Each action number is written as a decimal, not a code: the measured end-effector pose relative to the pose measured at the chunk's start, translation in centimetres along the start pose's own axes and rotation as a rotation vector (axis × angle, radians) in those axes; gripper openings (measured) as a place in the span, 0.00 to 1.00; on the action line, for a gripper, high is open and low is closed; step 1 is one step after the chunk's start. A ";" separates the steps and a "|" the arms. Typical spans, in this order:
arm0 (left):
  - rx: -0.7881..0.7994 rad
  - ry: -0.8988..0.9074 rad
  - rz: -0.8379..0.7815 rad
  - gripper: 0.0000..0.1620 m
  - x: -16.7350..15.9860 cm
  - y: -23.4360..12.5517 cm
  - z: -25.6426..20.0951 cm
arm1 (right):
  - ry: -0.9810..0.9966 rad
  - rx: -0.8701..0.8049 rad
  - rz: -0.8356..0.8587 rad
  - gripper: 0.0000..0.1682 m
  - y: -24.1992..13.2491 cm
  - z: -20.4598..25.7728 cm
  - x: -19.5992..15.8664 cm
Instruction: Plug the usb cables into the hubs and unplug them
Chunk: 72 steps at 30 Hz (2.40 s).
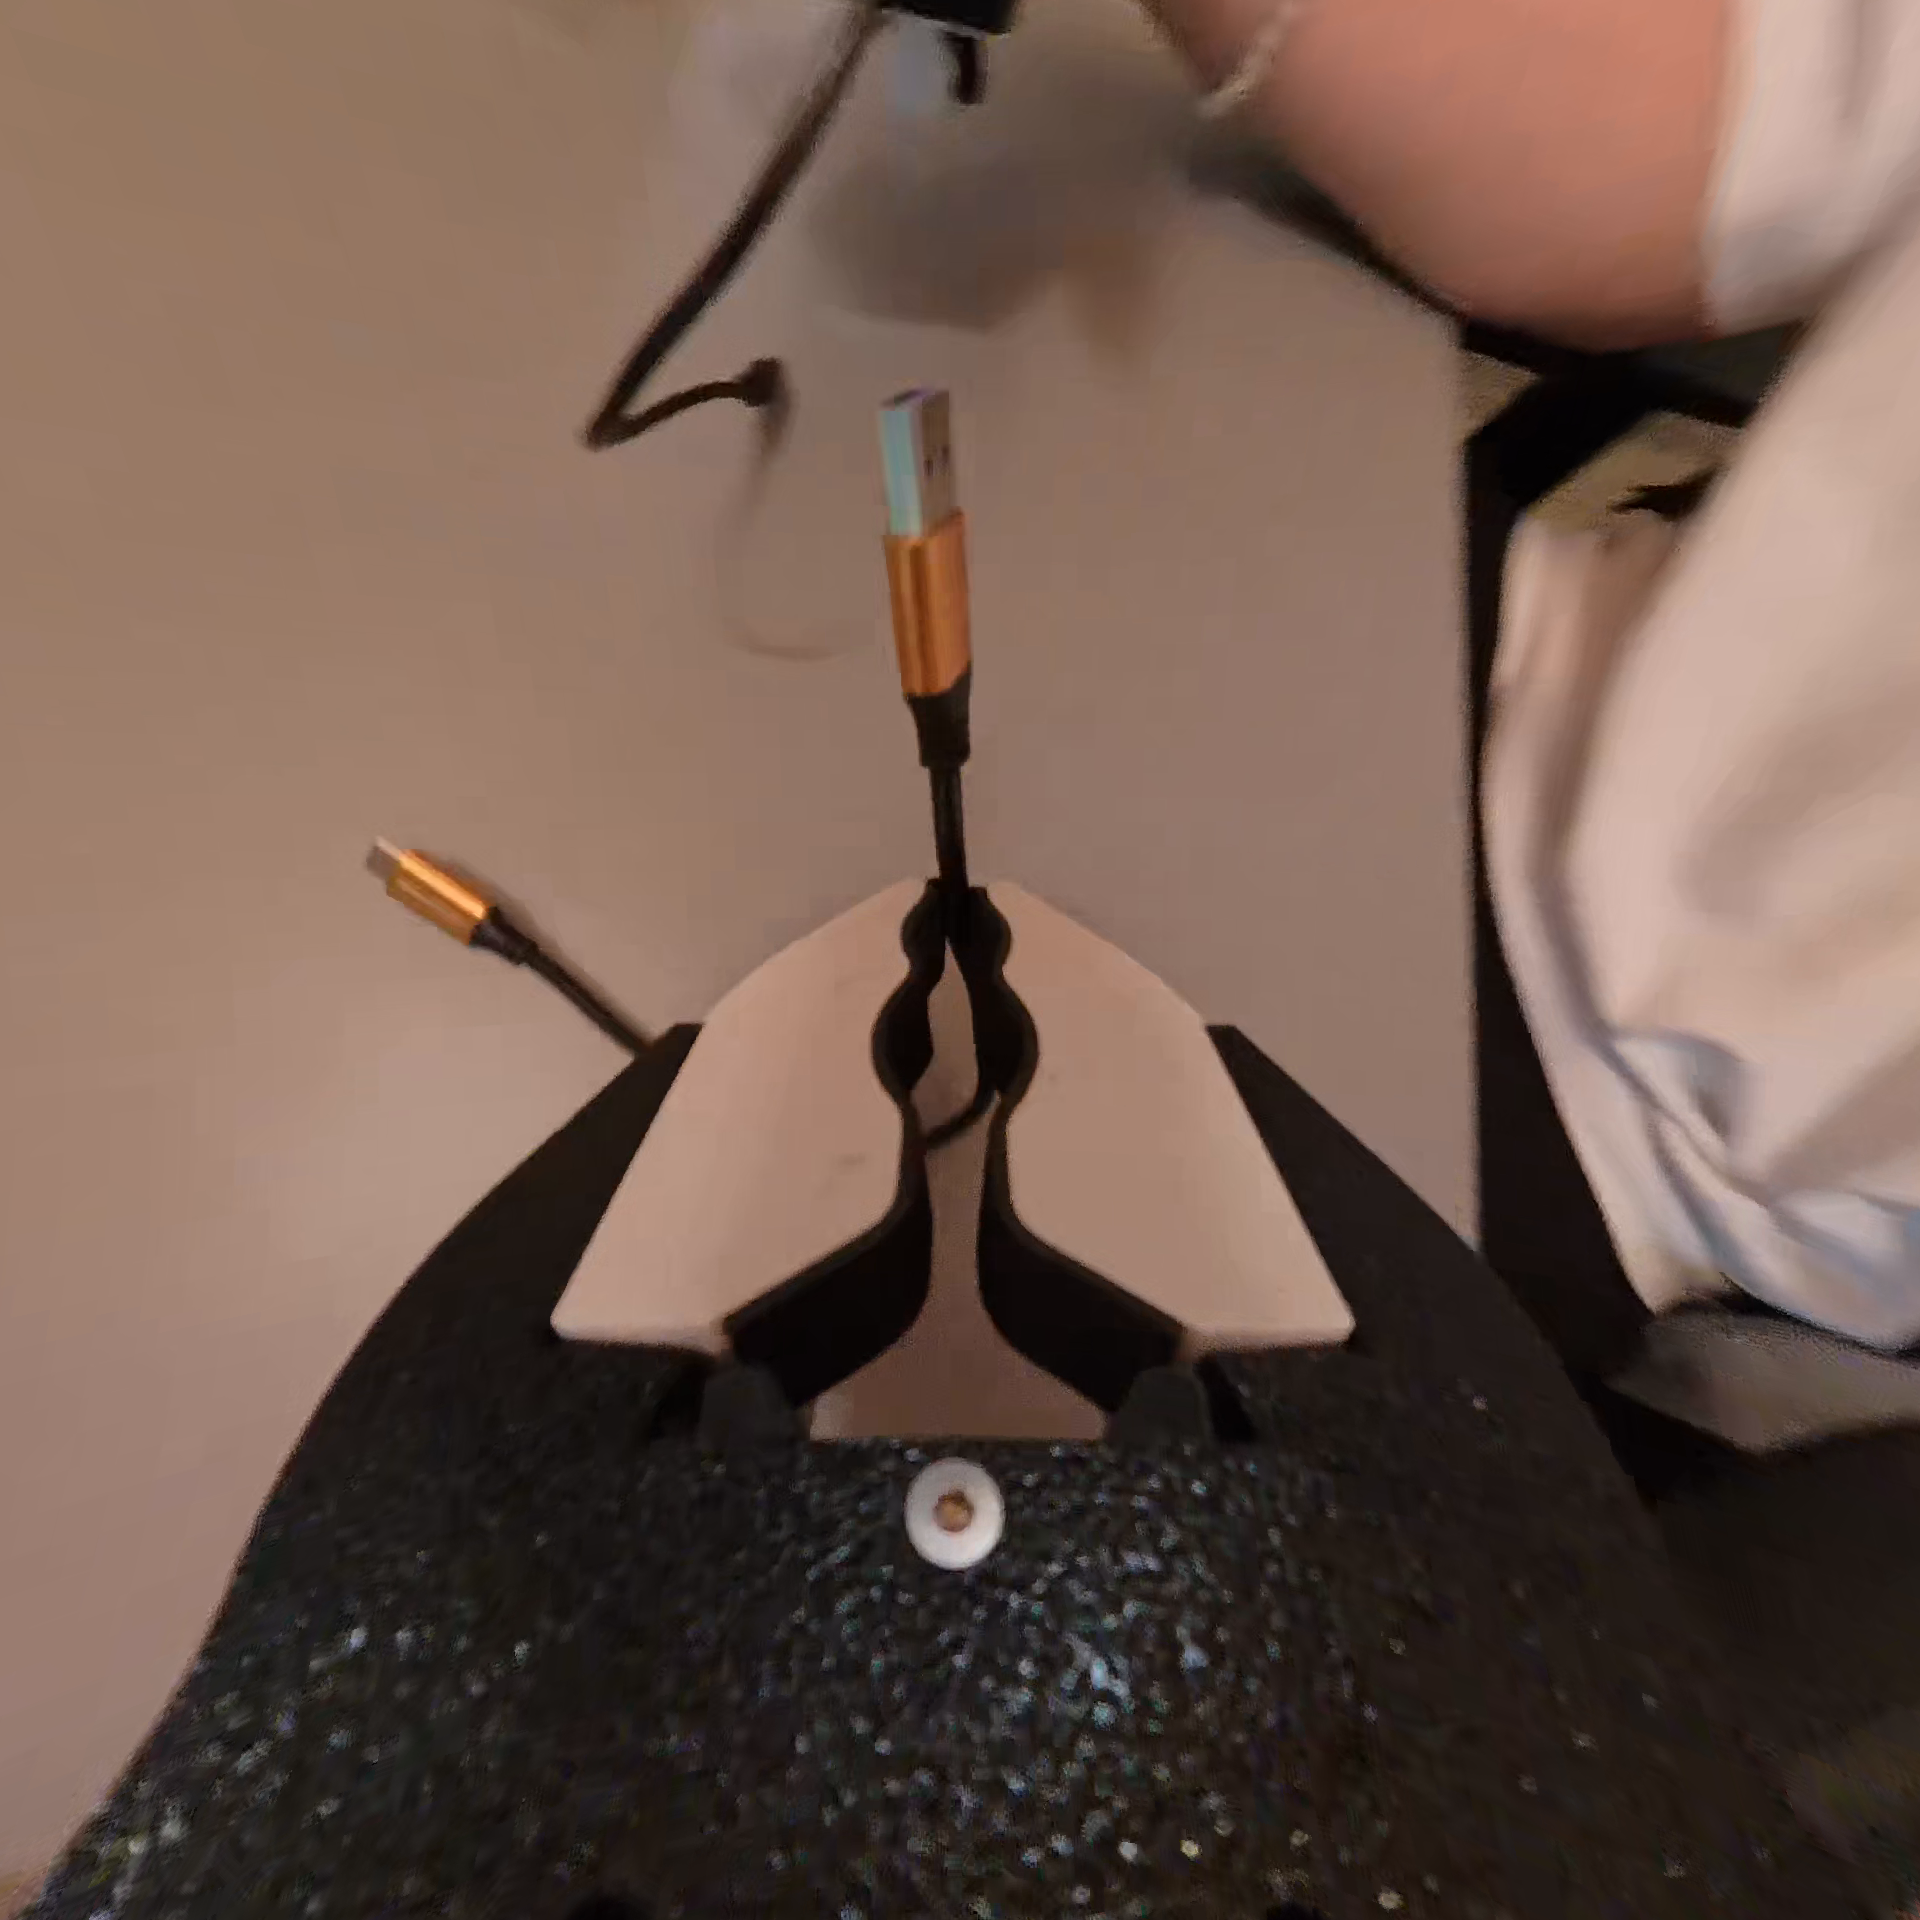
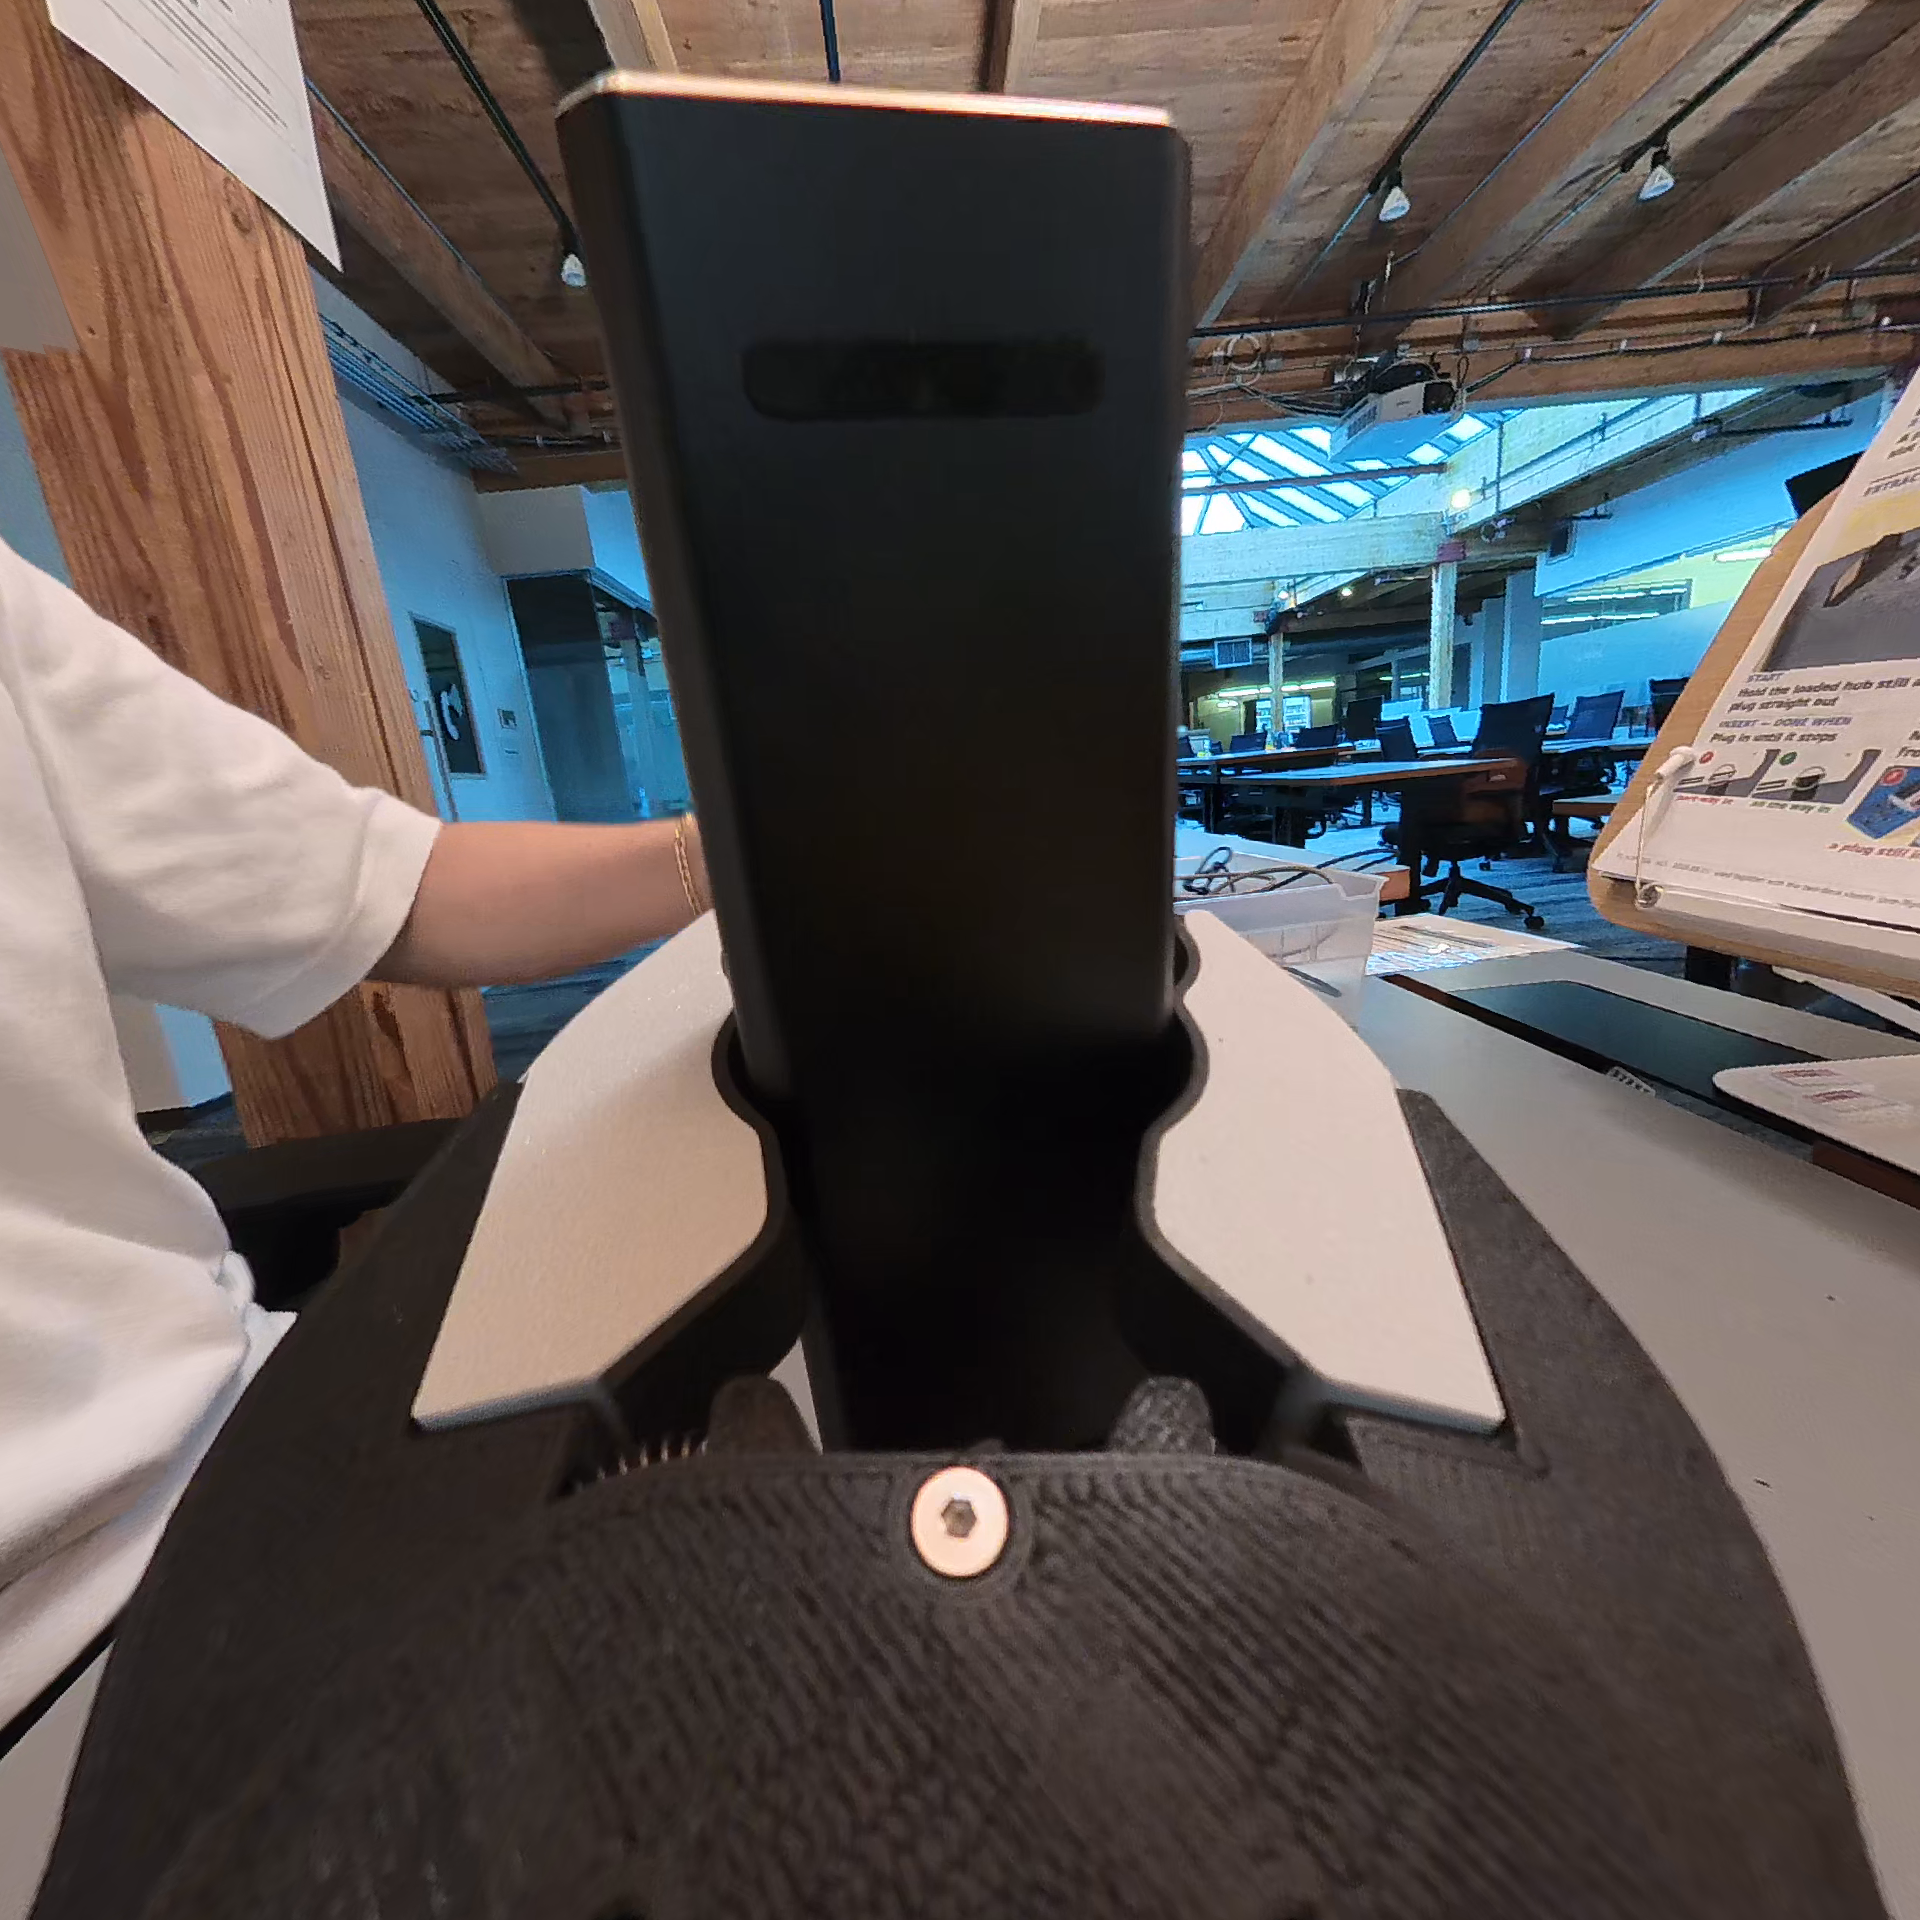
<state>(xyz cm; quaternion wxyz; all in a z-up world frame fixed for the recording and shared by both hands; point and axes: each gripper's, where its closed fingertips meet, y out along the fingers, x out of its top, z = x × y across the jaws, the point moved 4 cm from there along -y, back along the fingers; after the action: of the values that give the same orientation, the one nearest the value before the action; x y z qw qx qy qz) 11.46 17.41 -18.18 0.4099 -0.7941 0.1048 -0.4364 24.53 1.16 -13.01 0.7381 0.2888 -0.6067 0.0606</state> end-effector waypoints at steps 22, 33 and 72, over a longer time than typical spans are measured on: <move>-0.120 -0.274 0.277 0.02 -3.5 6.4 0.5 | 0.050 0.060 -0.024 0.45 0.0 0.3 -0.2; 0.458 0.216 0.058 0.14 -1.0 6.3 0.9 | 0.040 0.035 -0.015 0.45 -0.1 0.0 -0.2; 0.166 -0.234 -0.188 0.03 10.0 0.6 -3.5 | -0.030 0.043 0.093 0.44 1.4 0.5 -1.9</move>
<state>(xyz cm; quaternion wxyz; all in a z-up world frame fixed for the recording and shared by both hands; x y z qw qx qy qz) 14.77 9.82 -11.56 0.4408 -0.8093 -0.0550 -0.3844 22.97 2.56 -14.21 0.7191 0.2768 -0.6289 0.1036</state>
